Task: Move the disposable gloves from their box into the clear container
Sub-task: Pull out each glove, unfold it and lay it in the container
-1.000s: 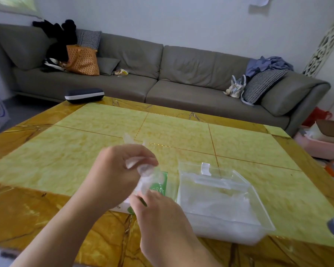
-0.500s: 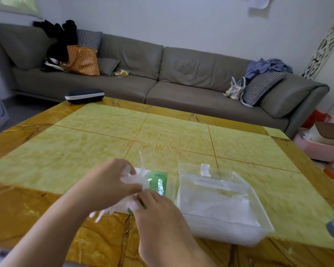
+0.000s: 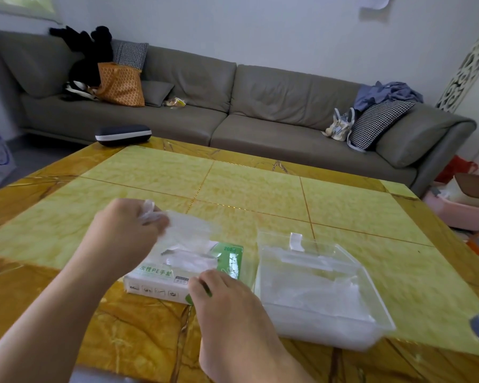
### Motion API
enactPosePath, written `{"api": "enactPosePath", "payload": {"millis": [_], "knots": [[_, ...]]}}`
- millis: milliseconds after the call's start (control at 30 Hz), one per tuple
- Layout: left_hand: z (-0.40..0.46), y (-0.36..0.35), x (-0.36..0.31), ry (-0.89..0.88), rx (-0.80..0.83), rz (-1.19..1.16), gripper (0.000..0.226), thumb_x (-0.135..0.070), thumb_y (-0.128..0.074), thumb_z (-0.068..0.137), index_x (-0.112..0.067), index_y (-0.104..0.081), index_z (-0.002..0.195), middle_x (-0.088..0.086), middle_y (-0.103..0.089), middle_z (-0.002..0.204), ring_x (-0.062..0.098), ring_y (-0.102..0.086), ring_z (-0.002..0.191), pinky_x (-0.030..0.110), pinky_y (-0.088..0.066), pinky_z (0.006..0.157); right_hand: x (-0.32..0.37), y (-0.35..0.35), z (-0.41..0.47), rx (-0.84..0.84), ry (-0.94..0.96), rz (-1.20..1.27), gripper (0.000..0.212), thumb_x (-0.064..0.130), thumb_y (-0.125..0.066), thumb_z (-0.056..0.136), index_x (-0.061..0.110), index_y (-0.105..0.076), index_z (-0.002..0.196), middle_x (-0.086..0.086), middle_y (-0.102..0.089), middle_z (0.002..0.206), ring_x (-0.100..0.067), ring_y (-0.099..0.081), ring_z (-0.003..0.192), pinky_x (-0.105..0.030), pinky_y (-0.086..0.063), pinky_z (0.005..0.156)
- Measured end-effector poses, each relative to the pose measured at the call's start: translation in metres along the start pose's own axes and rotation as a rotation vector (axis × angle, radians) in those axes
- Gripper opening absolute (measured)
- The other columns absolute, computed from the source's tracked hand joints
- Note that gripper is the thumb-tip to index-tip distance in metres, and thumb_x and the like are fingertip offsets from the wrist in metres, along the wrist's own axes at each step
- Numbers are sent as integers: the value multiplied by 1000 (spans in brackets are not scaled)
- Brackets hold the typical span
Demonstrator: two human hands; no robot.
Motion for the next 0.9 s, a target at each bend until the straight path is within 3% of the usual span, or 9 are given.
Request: {"api": "enactPosePath", "payload": {"millis": [133, 267, 333, 400, 467, 567, 667, 800, 900], "knots": [[-2, -7, -5, -15, 77, -115, 23, -33, -80, 89, -19, -73, 72, 2, -71, 65, 25, -56, 51, 31, -42, 54, -1, 12, -4, -67, -68, 138, 49, 10, -54, 94, 16, -45, 142, 3, -38, 137, -24, -44, 126, -36, -42, 109], [-8, -8, -14, -51, 116, -170, 17, -35, -84, 84, -23, -74, 77, -11, -62, 56, 5, -46, 45, 27, -36, 55, -25, 49, -12, -440, -223, 197, 28, 24, -53, 102, 24, -45, 129, 11, -43, 123, -12, -54, 106, -32, -55, 91], [-11, -7, -19, -74, 144, -179, 17, -37, -85, 81, -23, -75, 82, -14, -70, 65, 8, -59, 54, 30, -42, 59, -41, 65, -12, -584, -240, 118, 39, 27, -61, 101, 22, -44, 136, 8, -46, 131, -12, -51, 119, -31, -53, 101], [-15, -11, -25, -88, 215, -175, 17, -38, -85, 79, -25, -75, 85, -8, -76, 76, 22, -69, 67, 37, -52, 68, -53, 70, -6, -560, -231, 88, 60, 31, -66, 100, 24, -37, 152, 8, -44, 148, -13, -41, 140, -30, -41, 118], [-19, -17, -30, -114, 296, -178, 13, -33, -86, 80, -29, -76, 88, -2, -78, 84, 26, -72, 78, 41, -54, 77, -61, 70, -2, -487, -240, 184, 72, 38, -69, 98, 32, -30, 159, 13, -45, 151, -8, -38, 142, -28, -37, 119], [-23, -25, -33, -153, 365, -169, 12, -22, -85, 82, -25, -74, 88, -5, -77, 84, 13, -71, 74, 27, -48, 71, -71, 68, -3, -486, -341, 489, 65, 43, -77, 93, 39, -42, 148, 21, -61, 127, 5, -56, 114, -15, -49, 96], [-20, -27, -29, -193, 365, -111, 16, -20, -86, 82, -23, -70, 84, -1, -69, 76, 9, -62, 66, 27, -44, 66, -82, 70, -6, -621, -415, 819, 33, 28, -86, 86, 32, -63, 109, 10, -71, 84, -4, -68, 76, -19, -54, 66], [-15, -26, -22, -161, 335, -123, 24, -34, -89, 78, -19, -72, 85, 8, -70, 76, 21, -60, 61, 37, -47, 63, -91, 68, -9, -683, -437, 1028, 32, -1, -83, 84, 21, -64, 96, -3, -70, 76, -17, -74, 67, -39, -63, 67], [-18, -25, -23, -126, 391, -238, 32, -49, -81, 83, -18, -74, 90, 7, -62, 70, 18, -53, 62, 33, -44, 65, -96, 64, -11, -654, -470, 1027, 36, -7, -77, 87, 23, -65, 102, -2, -73, 82, -18, -74, 65, -33, -61, 61]]}}
Point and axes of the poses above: each hand's wrist, its own z-axis towards the middle knuckle, its own y-axis out of the back of the hand, x = y × z, the point moved 7 cm from there along z, towards the middle knuckle
